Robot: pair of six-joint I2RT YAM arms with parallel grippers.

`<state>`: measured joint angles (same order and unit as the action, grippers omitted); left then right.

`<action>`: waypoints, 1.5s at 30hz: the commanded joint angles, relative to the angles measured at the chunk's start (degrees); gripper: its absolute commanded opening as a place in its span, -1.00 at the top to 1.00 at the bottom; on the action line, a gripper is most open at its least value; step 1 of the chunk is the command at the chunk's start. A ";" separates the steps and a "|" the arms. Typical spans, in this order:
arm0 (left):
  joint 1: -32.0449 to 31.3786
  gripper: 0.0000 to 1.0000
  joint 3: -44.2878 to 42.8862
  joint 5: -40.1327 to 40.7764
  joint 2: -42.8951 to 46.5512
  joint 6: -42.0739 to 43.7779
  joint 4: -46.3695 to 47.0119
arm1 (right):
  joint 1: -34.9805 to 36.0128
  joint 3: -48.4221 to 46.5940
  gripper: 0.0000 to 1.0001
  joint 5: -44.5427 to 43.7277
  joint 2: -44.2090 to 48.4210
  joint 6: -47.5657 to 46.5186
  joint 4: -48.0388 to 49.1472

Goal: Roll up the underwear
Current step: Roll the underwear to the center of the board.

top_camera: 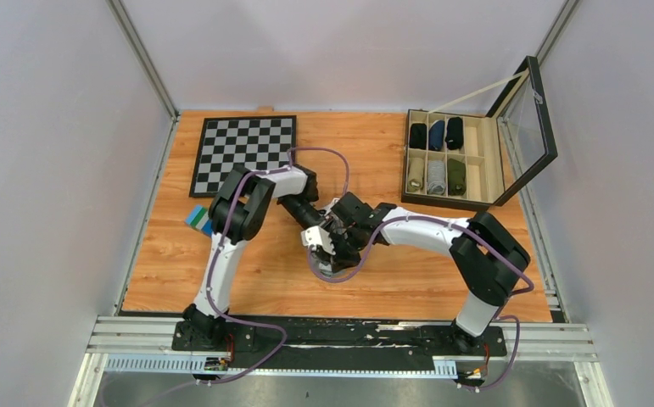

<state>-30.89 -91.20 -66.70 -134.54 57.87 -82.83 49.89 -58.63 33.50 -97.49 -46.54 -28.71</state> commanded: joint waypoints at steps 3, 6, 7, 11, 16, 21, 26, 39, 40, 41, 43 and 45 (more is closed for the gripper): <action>6.13 0.40 4.50 7.07 14.97 -18.64 20.20 | -3.99 -7.15 1.00 10.03 -4.53 1.90 -10.74; 9.99 0.33 7.81 8.07 19.89 -23.00 25.77 | -6.69 -9.77 1.00 14.20 -7.19 2.67 -14.09; 11.14 0.32 9.82 8.23 21.97 -23.86 28.00 | -7.60 -10.92 1.00 15.55 -8.39 2.81 -15.22; 12.80 0.30 19.24 14.03 32.67 -19.08 32.75 | -11.28 -16.68 1.00 20.99 -15.42 3.62 -20.85; 11.38 0.17 35.09 22.39 52.28 -8.29 41.92 | -15.36 -27.87 1.00 27.54 -27.58 4.63 -31.40; 4.62 0.05 45.20 30.44 64.37 -0.05 50.76 | -18.33 -35.77 1.00 32.48 -36.76 4.97 -38.54; -1.96 -0.05 44.82 32.65 58.84 -1.08 57.01 | -18.71 -36.81 1.00 32.07 -38.94 5.41 -38.91; -15.60 0.06 39.88 37.20 49.36 2.41 56.90 | -18.73 -39.42 0.98 32.76 -41.91 5.73 -41.55; -16.59 0.07 40.07 38.61 49.27 1.25 58.14 | -18.73 -39.97 0.98 32.99 -41.89 5.76 -41.86; -16.99 0.07 40.13 39.88 49.10 -0.49 59.60 | -18.75 -40.16 0.99 33.11 -41.64 5.76 -42.10; -17.09 0.08 39.74 41.89 48.71 -3.95 61.67 | -18.76 -40.38 0.98 32.70 -40.83 5.76 -42.22; -17.09 0.08 39.40 44.97 48.42 -5.27 63.14 | -18.74 -40.19 0.98 32.21 -39.91 5.76 -42.22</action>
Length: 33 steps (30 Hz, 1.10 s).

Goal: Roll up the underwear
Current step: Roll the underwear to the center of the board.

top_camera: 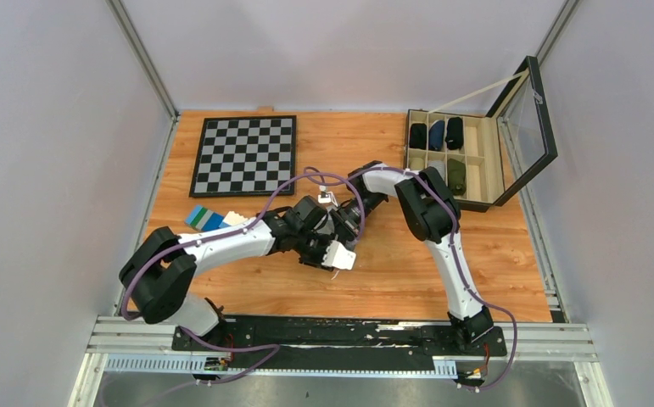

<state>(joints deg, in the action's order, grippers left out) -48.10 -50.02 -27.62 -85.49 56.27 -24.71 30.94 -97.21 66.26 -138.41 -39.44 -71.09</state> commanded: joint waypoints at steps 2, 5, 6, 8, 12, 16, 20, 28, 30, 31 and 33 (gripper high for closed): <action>0.11 0.07 -1.98 7.87 -1.27 -2.91 5.05 | 0.19 -1.10 0.98 -0.77 1.93 -1.37 0.16; 0.17 0.06 -2.51 9.17 -2.36 -2.37 4.32 | 0.17 -0.38 0.97 -1.03 2.98 -1.48 0.32; 0.15 0.06 -2.61 9.07 -2.69 -2.41 4.11 | 0.23 -0.14 0.96 -1.11 3.23 -1.51 0.34; 0.16 0.06 -2.79 8.58 -3.39 -2.15 3.41 | 0.23 0.16 0.92 -1.13 3.74 -1.43 0.18; 0.20 0.07 -2.84 8.96 -4.99 -4.65 4.87 | 0.34 0.42 0.88 -1.11 4.43 -1.52 0.03; 0.20 0.21 -4.35 8.41 -7.19 -6.16 3.24 | 0.20 0.40 0.80 -1.35 5.08 -1.52 0.15; 0.20 0.40 -6.07 6.63 -8.53 -6.28 -0.52 | 0.22 0.12 0.64 -2.27 6.04 -1.43 0.23; 0.22 0.55 -4.88 4.77 -7.30 -6.52 -2.12 | -0.32 -3.26 0.32 -2.63 7.94 1.24 1.96; 0.20 0.56 -4.89 4.76 -7.17 -6.44 -2.51 | -0.74 -4.25 0.30 -2.25 7.70 2.39 2.69; 0.20 0.56 -4.98 4.91 -7.20 -6.44 -2.75 | -0.91 -4.97 0.30 -2.01 7.56 2.90 2.95; 0.20 0.56 -5.08 5.16 -7.36 -6.48 -2.91 | -1.06 -6.32 0.31 -1.77 7.09 4.03 3.62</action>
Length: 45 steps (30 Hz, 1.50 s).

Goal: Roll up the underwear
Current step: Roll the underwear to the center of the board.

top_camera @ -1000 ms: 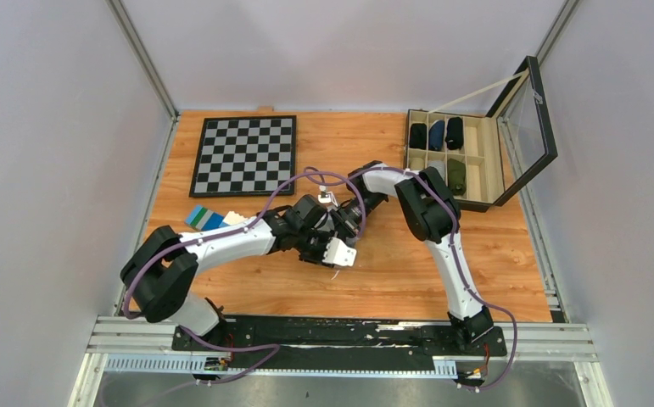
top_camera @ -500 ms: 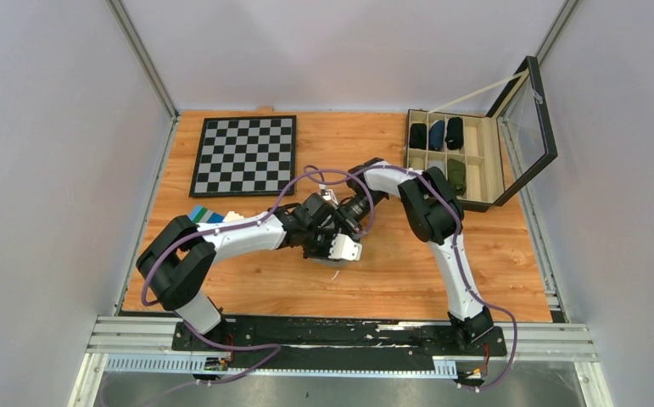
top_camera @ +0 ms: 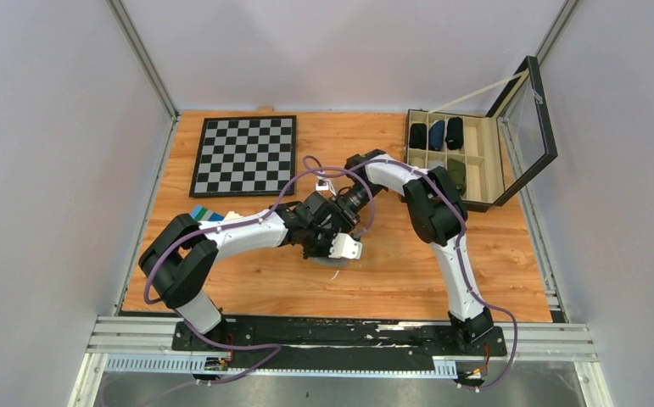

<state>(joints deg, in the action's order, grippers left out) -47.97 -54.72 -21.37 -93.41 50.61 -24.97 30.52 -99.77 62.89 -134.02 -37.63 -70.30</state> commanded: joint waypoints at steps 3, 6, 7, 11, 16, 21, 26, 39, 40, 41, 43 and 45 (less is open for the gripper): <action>0.06 0.56 -0.84 -0.96 0.27 -1.16 -3.00 | -0.67 -4.21 0.30 2.06 2.06 5.29 5.98; 0.06 0.56 -1.53 -0.94 -0.14 -1.83 -3.17 | -0.65 -3.49 0.29 -0.87 1.05 11.97 11.26; 0.06 0.57 -1.75 -0.96 -0.31 -2.09 -3.27 | -0.70 -2.97 0.29 -3.04 0.70 14.19 13.35; 0.07 0.57 -3.97 -0.92 -1.66 -3.28 -5.55 | -1.04 -0.85 0.31 -11.26 0.21 17.58 16.86; 0.06 0.57 -4.81 -1.39 -1.71 -3.72 -8.72 | -2.22 1.34 0.32 -16.36 1.72 19.04 19.24; 0.06 0.57 -4.45 -0.37 -1.76 -4.78 -9.82 | -2.80 1.51 0.32 -17.62 1.41 19.17 19.32; 0.06 0.58 -4.90 3.54 -3.22 -6.80 -7.63 | -2.64 1.67 0.32 -17.25 1.35 18.75 19.12; 0.06 0.58 -9.06 3.48 -10.23 -5.27 -10.03 | -13.23 -5.25 0.21 -14.82 13.24 14.71 13.26; 0.06 0.58 -9.54 3.23 -10.68 -5.07 -10.71 | -14.89 -5.72 0.20 -14.02 14.64 14.38 12.80; 0.06 0.57 -10.44 3.07 -11.37 -5.02 -11.95 | -16.28 -5.86 0.19 -13.35 16.13 13.81 12.36; 0.12 0.58 -12.56 2.55 -13.44 -5.12 -14.95 | -18.91 -5.49 0.17 -12.61 19.74 12.23 11.36; 0.62 0.58 -14.83 1.41 -15.44 -5.28 -17.60 | -20.76 -3.22 0.16 -14.17 24.47 10.01 11.22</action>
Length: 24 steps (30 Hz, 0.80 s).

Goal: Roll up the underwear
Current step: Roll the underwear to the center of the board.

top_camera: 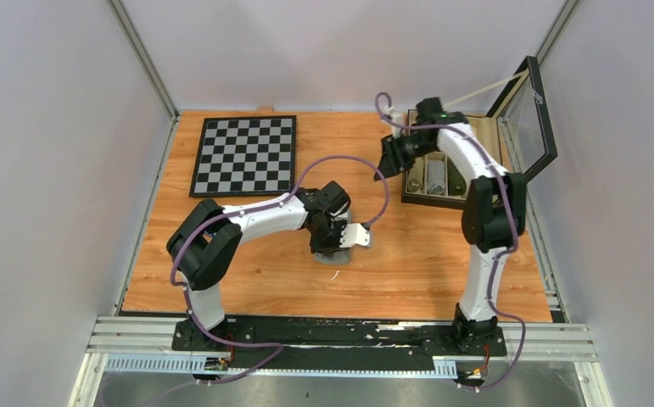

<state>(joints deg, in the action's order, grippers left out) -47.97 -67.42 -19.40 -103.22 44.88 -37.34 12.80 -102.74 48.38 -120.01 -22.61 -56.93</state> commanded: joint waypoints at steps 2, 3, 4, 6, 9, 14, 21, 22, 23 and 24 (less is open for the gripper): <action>1.49 0.58 -4.39 -2.91 -7.41 -0.50 -7.40 | -4.54 3.70 0.15 -2.88 16.56 -7.16 -0.39; 2.12 0.58 -5.52 -4.36 -8.27 -1.00 -8.49 | -5.35 6.20 0.15 -4.89 19.92 -7.85 1.32; 2.77 0.58 -7.09 -6.05 -9.18 -1.66 -9.64 | -6.61 9.02 0.13 -6.63 24.73 -8.41 3.27; 3.93 0.59 -9.67 -8.97 -11.31 -2.37 -12.24 | -8.56 14.25 0.12 -10.05 31.85 -9.07 7.46; 5.37 0.59 -13.19 -13.44 -14.76 -2.40 -16.50 | -10.23 22.80 0.09 -9.88 42.64 -9.65 13.67; 8.20 0.61 -19.47 -19.66 -22.67 -2.96 -24.60 | -6.95 33.38 0.00 -4.63 52.79 -15.89 14.20; 14.30 0.67 -24.05 -30.01 -28.61 -8.36 -27.18 | 11.55 38.76 0.33 -10.74 46.18 -27.30 9.31; 14.81 0.67 -24.19 -30.67 -28.93 -8.89 -26.85 | 14.95 39.72 0.35 -11.79 44.94 -27.97 10.01; 15.23 0.67 -24.40 -30.92 -29.29 -9.23 -26.78 | 18.66 40.80 0.37 -13.09 43.78 -28.45 11.29; 15.54 0.67 -24.69 -30.90 -29.67 -9.32 -27.00 | 22.07 41.64 0.40 -14.22 42.71 -28.90 12.59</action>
<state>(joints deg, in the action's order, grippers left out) -32.82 -92.36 -51.05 -128.81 37.17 -65.21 23.70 -64.03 38.33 -74.65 -44.86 -45.52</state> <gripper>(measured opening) 0.170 0.324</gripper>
